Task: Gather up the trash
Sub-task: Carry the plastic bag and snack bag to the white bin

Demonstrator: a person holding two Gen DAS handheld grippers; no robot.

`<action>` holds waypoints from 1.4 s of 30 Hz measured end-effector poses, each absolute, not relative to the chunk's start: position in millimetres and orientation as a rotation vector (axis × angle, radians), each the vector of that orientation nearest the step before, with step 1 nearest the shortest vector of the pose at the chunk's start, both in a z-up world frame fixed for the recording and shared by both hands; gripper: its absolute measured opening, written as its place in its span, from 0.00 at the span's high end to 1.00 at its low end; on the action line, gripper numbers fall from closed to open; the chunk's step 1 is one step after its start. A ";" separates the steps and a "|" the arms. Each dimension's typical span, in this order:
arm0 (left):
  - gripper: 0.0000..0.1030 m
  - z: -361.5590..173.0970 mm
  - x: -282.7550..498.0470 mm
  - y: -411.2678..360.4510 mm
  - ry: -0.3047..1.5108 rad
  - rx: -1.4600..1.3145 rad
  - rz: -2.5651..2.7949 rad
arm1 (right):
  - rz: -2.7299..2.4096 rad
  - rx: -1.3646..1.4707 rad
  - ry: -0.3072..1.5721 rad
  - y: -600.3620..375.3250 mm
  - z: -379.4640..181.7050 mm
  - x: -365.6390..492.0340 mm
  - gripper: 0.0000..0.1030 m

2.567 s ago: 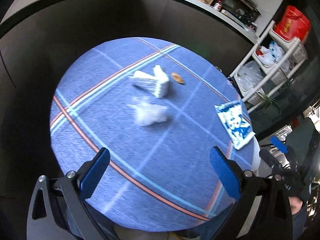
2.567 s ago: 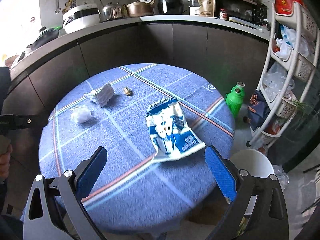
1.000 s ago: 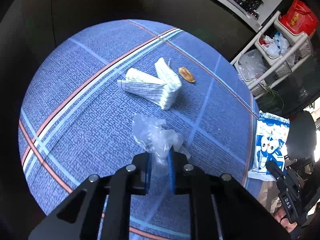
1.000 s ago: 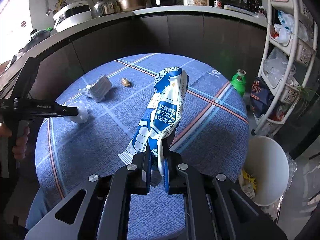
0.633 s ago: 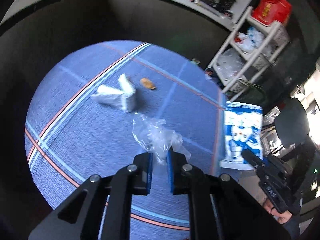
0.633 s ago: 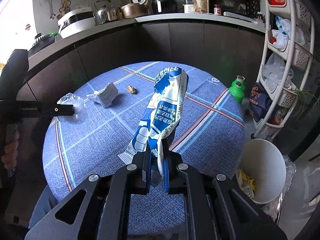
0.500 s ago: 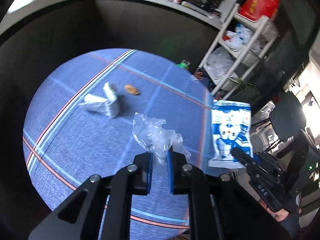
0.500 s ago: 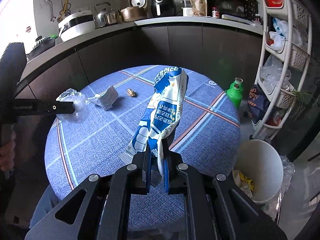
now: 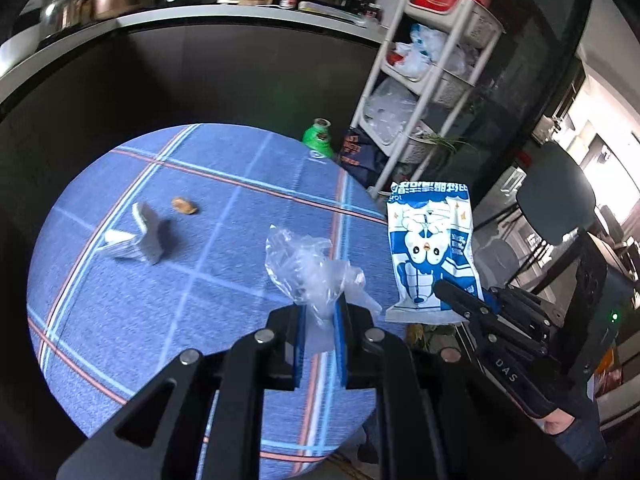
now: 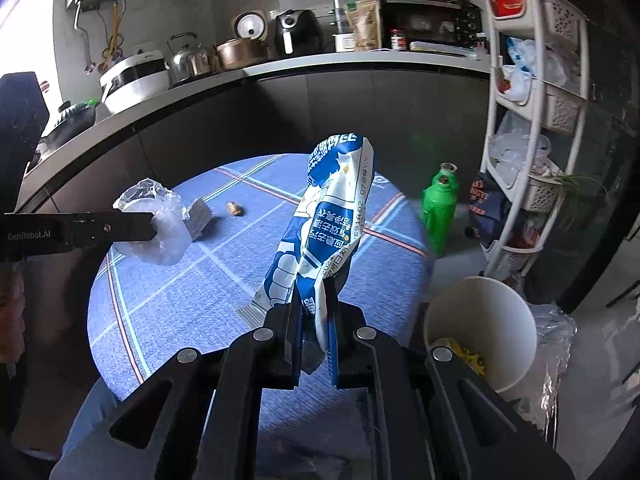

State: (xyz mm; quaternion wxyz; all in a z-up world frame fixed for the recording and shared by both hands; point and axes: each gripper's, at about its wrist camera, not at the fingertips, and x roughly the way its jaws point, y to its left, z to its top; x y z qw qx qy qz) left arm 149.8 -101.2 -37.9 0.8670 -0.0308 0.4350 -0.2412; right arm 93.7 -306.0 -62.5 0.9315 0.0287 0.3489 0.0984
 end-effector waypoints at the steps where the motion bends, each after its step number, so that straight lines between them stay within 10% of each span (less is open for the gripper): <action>1: 0.87 -37.7 150.1 -105.2 0.910 -0.059 -0.511 | 0.195 0.062 0.712 -309.3 -62.8 92.8 0.92; 42: 0.87 -91.0 198.5 -314.5 1.041 0.163 -0.765 | -0.119 0.276 0.805 -479.9 -141.5 85.0 0.91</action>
